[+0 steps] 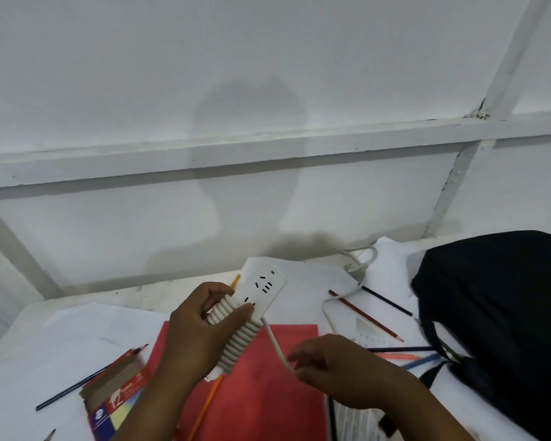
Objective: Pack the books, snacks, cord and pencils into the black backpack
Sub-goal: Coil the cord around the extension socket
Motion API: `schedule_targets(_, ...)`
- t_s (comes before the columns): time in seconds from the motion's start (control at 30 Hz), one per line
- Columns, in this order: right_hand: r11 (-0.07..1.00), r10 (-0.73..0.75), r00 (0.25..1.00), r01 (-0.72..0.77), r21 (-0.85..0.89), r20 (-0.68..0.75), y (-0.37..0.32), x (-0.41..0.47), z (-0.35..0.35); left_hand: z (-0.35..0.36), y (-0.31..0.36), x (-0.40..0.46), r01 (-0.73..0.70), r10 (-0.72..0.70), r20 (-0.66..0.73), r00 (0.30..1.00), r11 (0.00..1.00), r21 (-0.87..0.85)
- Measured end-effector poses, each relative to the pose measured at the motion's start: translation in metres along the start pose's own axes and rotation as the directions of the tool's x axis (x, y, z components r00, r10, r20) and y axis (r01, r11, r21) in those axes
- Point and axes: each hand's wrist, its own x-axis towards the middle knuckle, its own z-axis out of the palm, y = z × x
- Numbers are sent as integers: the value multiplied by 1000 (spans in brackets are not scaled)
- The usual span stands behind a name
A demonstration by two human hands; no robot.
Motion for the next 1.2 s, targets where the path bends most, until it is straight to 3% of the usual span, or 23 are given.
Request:
schedule_targets(0.1, 998, 40, 998, -38, 54, -38, 23, 4, -18, 18, 6, 3, 9, -8, 27, 1000, 1000, -17)
schedule_targets(0.2, 998, 54, 977, -45, 45, -208, 53, 21, -44, 34, 11, 4, 31, -30, 33, 999, 999, -24)
schedule_targets(0.3, 998, 65, 914, -58, 29, -401, 97, 56, -75, 46, 12, 5, 55, -55, 21, 998, 998, -10)
schedule_targets(0.37, 989, 143, 867, -142, 37, -477, 127, 85, -92, 52, 12, 5, 63, -63, -2, 998, 998, 5)
schedule_targets(0.5, 927, 361, 831, -367, 70, -424, 164, 129, -113, 61, 16, 7, 74, -73, -22, 997, 996, 46)
schedule_targets(0.6, 899, 386, 828, -437, -37, -407, 176, 148, -116, 65, 18, 12, 93, -90, -31, 995, 993, 79)
schedule_targets(0.7, 888, 435, 767, -454, 80, -473, 185, 161, -119, 70, 19, 16, 106, -102, -38, 994, 988, 116)
schedule_targets(0.93, 932, 359, 746, -318, 174, -561, 195, 174, -120, 79, 18, 20, 153, -148, -51, 988, 984, 89)
schedule_targets(1.2, 980, 130, 603, 41, 193, -787, 156, 135, -123, 74, 9, 13, 191, -182, -95, 979, 977, 93)
